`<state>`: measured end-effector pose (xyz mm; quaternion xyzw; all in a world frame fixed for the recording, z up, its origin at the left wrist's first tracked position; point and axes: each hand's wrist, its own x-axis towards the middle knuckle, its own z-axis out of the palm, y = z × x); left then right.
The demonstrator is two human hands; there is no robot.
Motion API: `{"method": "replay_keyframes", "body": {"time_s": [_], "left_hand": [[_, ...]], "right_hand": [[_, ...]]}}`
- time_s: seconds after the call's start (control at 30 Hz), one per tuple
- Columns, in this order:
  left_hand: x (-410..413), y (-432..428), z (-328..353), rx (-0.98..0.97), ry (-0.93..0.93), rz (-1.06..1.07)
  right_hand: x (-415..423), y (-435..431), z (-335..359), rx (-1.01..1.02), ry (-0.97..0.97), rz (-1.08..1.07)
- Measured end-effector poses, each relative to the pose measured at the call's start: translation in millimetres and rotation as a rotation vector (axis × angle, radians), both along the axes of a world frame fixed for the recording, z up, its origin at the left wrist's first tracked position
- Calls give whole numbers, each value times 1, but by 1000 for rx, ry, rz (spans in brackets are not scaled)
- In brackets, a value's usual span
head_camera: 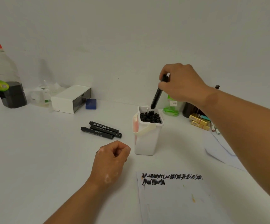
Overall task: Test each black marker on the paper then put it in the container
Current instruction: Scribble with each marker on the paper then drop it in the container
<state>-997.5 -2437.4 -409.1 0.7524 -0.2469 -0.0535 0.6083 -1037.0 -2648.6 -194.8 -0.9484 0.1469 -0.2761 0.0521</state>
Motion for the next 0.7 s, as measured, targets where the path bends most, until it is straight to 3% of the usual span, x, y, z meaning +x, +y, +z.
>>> {"method": "replay_keyframes", "body": {"time_s": [0.47, 0.7], "left_hand": [[0, -3, -2, -4, -18, -23], [0, -3, -2, 0, -27, -34]], "right_hand": [[29, -9, -39, -69, 403, -99], [30, -8, -49, -49, 368, -86]]}}
